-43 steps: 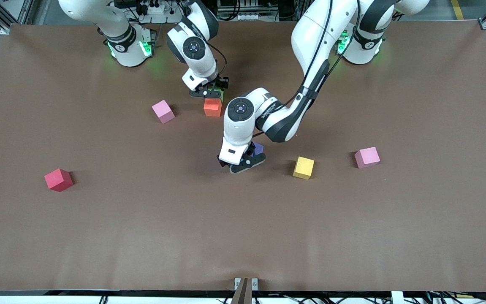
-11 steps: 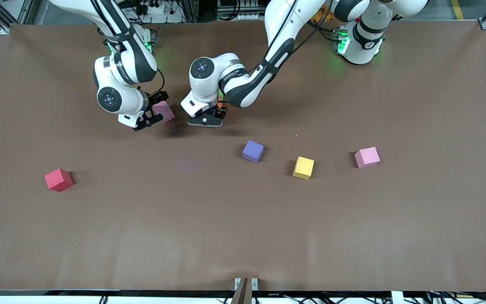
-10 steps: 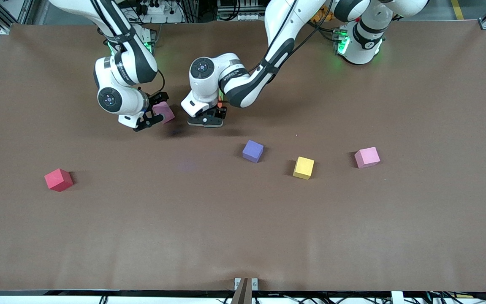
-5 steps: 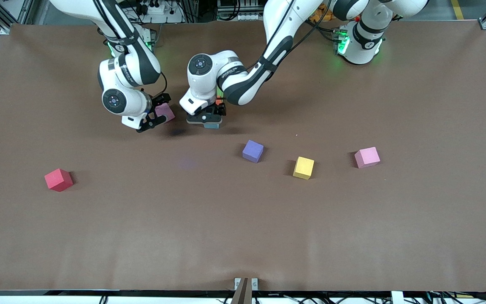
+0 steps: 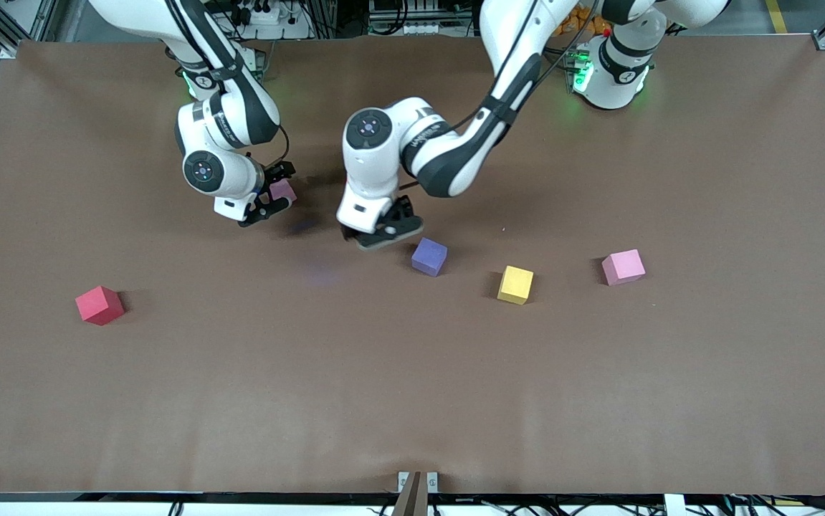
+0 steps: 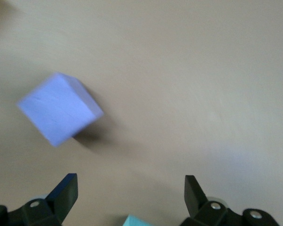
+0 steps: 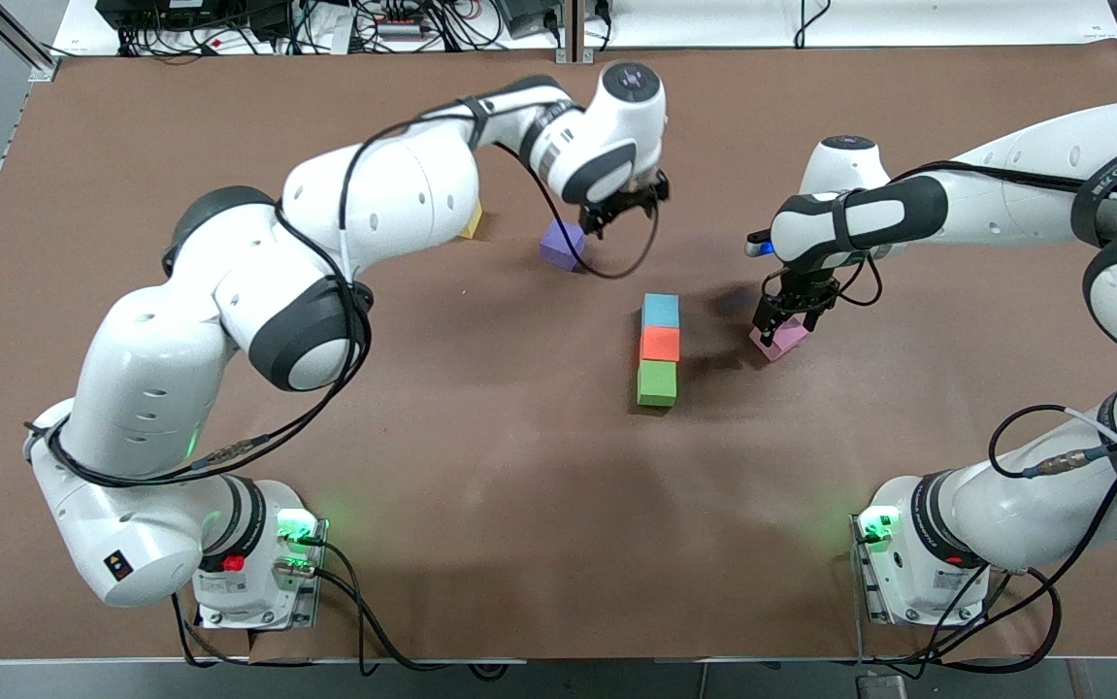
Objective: Arrange blocks into number 1
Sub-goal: 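Place the cyan cube beside orange with the left gripper while right grasps mauve, then place the mauve cube beside cyan with the right gripper while left grasps purple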
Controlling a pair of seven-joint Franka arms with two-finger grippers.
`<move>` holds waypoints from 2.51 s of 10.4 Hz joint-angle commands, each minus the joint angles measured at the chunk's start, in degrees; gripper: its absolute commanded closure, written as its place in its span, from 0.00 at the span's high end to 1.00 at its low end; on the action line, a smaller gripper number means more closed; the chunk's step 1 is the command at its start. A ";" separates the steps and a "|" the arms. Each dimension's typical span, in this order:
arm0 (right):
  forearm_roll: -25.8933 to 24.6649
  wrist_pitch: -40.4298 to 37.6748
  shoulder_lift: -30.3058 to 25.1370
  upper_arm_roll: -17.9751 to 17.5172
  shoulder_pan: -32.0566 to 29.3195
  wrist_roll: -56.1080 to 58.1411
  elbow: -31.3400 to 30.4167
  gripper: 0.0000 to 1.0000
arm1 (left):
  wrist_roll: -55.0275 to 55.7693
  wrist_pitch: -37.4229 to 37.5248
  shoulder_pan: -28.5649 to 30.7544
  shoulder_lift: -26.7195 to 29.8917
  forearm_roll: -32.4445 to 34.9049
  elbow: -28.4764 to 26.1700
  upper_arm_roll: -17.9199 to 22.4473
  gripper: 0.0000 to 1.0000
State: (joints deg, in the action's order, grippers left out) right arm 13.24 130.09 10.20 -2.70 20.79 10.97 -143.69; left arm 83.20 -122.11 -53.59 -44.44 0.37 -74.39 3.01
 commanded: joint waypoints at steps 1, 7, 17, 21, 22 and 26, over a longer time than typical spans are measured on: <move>1.00 1.04 1.23 0.16 0.39 1.07 0.34 1.00 | 9.16 5.80 1.45 1.02 -0.54 -1.55 2.08 1.00; 1.00 0.25 0.35 1.03 -0.22 -0.24 4.10 0.40 | 12.85 0.67 4.90 0.58 -6.96 -7.86 1.82 1.00; 1.69 0.77 11.68 2.18 9.78 -31.70 27.22 0.44 | 13.48 -8.42 3.93 1.11 -6.35 -16.22 1.73 0.01; 5.56 1.56 14.50 2.18 13.39 -34.00 29.52 0.45 | 8.83 -6.92 4.37 6.46 -6.35 -19.73 1.73 0.00; 5.57 1.65 14.93 2.18 14.53 -34.00 29.26 0.45 | 7.60 -6.92 4.55 7.08 -6.35 -19.83 1.73 0.00; 5.57 1.57 15.38 2.09 15.68 -34.00 27.76 0.48 | 3.56 -6.92 4.99 11.81 -6.35 -23.33 1.73 0.00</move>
State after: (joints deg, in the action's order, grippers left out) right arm 17.97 131.68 25.57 -1.09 35.56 -22.40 -115.64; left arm 89.61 -129.11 -48.96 -37.52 -5.53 -93.41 4.78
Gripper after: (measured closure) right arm 0.441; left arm 0.405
